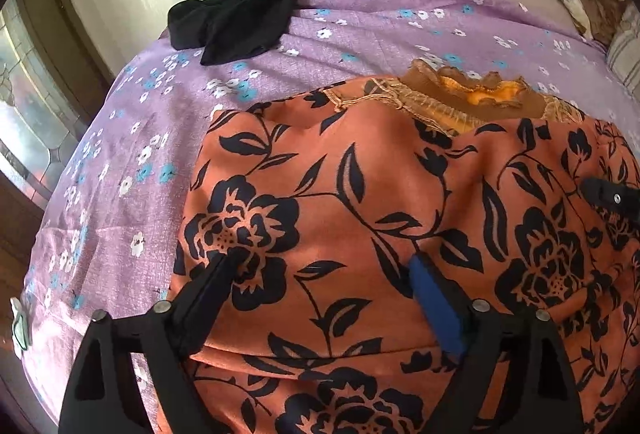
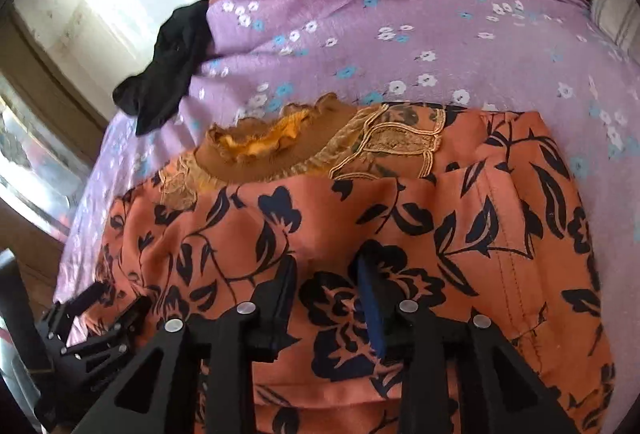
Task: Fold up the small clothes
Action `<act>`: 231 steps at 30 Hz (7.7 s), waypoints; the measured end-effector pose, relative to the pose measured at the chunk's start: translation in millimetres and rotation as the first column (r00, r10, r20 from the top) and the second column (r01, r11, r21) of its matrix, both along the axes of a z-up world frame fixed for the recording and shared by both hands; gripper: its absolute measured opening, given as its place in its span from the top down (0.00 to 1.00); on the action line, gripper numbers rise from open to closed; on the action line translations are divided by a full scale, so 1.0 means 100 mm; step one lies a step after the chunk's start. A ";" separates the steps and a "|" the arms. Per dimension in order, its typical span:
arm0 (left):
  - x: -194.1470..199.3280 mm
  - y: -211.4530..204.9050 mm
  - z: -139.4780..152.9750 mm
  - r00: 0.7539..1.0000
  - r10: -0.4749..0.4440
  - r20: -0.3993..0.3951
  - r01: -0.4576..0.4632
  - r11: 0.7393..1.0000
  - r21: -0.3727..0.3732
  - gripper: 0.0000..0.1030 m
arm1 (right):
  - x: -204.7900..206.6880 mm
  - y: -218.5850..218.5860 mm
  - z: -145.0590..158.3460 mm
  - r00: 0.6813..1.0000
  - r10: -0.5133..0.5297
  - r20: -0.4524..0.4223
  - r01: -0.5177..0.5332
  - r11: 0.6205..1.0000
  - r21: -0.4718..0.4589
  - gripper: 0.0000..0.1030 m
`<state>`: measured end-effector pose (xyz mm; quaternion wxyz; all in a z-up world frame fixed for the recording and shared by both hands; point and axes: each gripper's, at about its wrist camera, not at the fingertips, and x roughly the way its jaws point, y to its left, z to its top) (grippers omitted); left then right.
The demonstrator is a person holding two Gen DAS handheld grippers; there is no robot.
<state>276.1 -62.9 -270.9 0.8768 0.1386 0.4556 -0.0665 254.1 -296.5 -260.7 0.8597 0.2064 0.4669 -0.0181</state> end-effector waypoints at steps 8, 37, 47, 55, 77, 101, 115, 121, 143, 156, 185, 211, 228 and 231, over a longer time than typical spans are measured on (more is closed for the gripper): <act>0.00 0.05 -0.03 0.999 0.041 0.011 -0.040 0.999 -0.024 0.01 | -0.04 -0.08 -0.02 1.000 0.014 -0.015 -0.014 1.000 0.023 0.63; 0.22 0.27 0.21 0.996 0.061 -0.059 -0.067 0.993 -0.095 0.00 | -0.17 -0.04 0.02 0.994 0.047 -0.099 -0.044 0.998 0.035 0.64; 0.56 0.76 -0.05 0.948 0.237 -0.211 -0.271 0.951 -0.151 0.00 | -0.56 -1.28 0.40 0.964 -0.252 0.086 0.222 0.939 0.263 0.23; 0.55 0.62 -0.02 0.962 0.225 -0.157 -0.241 0.967 -0.087 0.00 | -0.38 -1.31 -0.09 0.970 -0.231 -0.074 0.241 0.884 0.400 0.40; 0.31 0.61 0.27 0.977 0.212 -0.017 -0.212 0.976 -0.043 0.00 | -0.74 -1.13 0.51 0.938 -0.325 0.119 0.313 0.944 0.106 0.90; 0.49 0.80 0.07 0.941 0.311 -0.137 -0.316 0.948 -0.022 0.00 | 0.59 0.67 0.30 0.986 0.131 0.100 -0.139 0.987 0.079 0.89; 0.49 0.75 0.12 0.954 0.283 -0.103 -0.288 0.957 -0.035 0.00 | 1.00 0.98 -0.09 0.979 0.205 0.015 -0.201 0.941 0.271 0.89; 0.48 0.67 0.14 0.966 0.241 -0.097 -0.245 0.969 -0.027 0.00 | 0.68 0.73 0.17 0.983 0.183 0.034 -0.186 0.956 0.227 0.89; 0.15 0.47 0.26 0.993 0.106 -0.049 -0.106 0.994 -0.012 0.00 | -0.45 0.31 0.13 0.979 0.190 -0.067 -0.165 0.947 0.277 0.87; 0.14 0.26 0.18 0.988 -0.010 -0.152 0.005 0.999 -0.036 0.00 | -0.55 -0.64 -0.02 0.976 -0.042 -0.213 0.082 0.979 0.185 0.86; 0.27 0.42 0.23 0.990 0.058 -0.125 -0.073 0.991 -0.111 0.00 | -0.32 -1.20 0.02 0.951 -0.284 -0.125 0.295 0.952 0.081 0.78; 0.31 0.47 0.22 0.988 0.113 -0.105 -0.121 0.990 -0.072 0.00 | -0.43 -1.07 -0.02 0.934 -0.349 -0.083 0.347 0.937 -0.032 0.94; 0.30 0.41 0.14 0.988 0.104 -0.112 -0.107 0.994 -0.020 0.00 | -0.62 -1.33 0.20 0.912 -0.410 -0.010 0.407 0.902 0.143 0.90; 0.29 0.36 0.14 0.991 0.089 -0.104 -0.090 0.996 -0.008 0.00 | -0.50 -1.24 0.16 0.932 -0.361 -0.041 0.363 0.921 0.143 0.91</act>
